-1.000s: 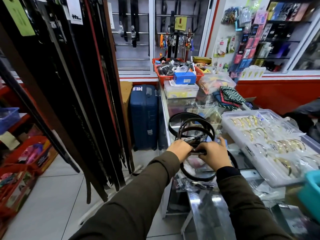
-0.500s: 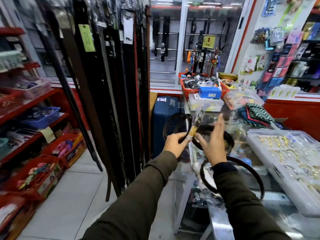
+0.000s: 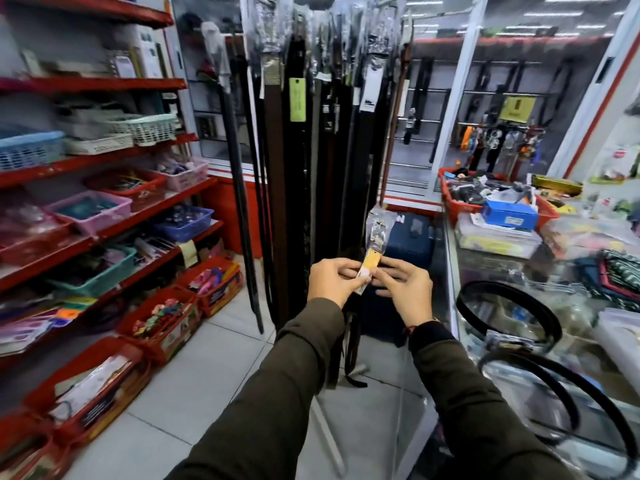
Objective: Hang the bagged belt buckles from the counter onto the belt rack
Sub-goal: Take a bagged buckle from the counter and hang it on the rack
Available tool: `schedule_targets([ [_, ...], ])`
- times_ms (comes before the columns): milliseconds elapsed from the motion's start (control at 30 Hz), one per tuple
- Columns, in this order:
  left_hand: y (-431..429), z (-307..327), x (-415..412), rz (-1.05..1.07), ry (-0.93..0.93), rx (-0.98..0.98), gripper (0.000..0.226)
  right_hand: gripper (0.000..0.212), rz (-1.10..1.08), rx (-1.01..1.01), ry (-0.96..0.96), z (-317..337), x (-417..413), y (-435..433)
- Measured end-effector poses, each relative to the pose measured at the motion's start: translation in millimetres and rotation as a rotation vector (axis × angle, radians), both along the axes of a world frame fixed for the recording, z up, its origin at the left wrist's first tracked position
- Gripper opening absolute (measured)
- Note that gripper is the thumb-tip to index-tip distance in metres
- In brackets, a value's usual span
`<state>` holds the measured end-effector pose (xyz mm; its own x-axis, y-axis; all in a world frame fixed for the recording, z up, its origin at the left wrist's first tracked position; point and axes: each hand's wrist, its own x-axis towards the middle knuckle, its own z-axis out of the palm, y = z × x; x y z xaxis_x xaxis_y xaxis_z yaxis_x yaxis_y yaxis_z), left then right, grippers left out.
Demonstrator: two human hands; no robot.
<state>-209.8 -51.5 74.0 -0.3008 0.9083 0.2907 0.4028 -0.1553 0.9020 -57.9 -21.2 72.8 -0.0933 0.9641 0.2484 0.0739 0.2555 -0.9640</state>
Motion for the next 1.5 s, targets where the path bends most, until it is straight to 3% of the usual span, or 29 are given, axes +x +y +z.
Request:
schedule_targets([
  [133,-13.3,5.9,-33.3,0.039,-0.018,0.023,0.023,0.022,0.066,-0.033,0.041,3.4,-32.8,-3.6],
  [233,-18.5,7.5,-54.1,0.031,-0.176,0.022,0.027,0.035,0.158,-0.13,0.132,10.4,-51.3,-1.1],
  [333,-21.5,11.5,-68.4,-0.044,-0.406,-0.055,0.038,0.039,0.254,-0.136,0.105,22.1,-68.9,1.9],
  [467,-24.7,14.5,-88.4,-0.088,-0.562,0.008,0.03,0.036,0.307,-0.066,0.068,40.3,-90.9,-1.0],
  [700,-33.1,34.6,-106.7,0.046,-0.441,0.154,0.039,0.036,0.233,0.1,0.009,56.4,-125.1,-6.8],
  [933,-43.7,54.2,-133.1,0.12,-0.173,0.247,0.032,0.023,0.285,0.071,0.057,71.7,-148.6,-8.4],
  [1233,-45.2,98.2,-166.2,-0.045,-0.305,0.293,0.03,0.015,0.345,0.145,0.181,120.5,-168.9,-14.9],
  [1500,-36.5,183.4,-182.4,-0.047,-0.368,0.465,0.029,0.016,0.351,0.287,0.283,197.6,-198.3,-8.9],
])
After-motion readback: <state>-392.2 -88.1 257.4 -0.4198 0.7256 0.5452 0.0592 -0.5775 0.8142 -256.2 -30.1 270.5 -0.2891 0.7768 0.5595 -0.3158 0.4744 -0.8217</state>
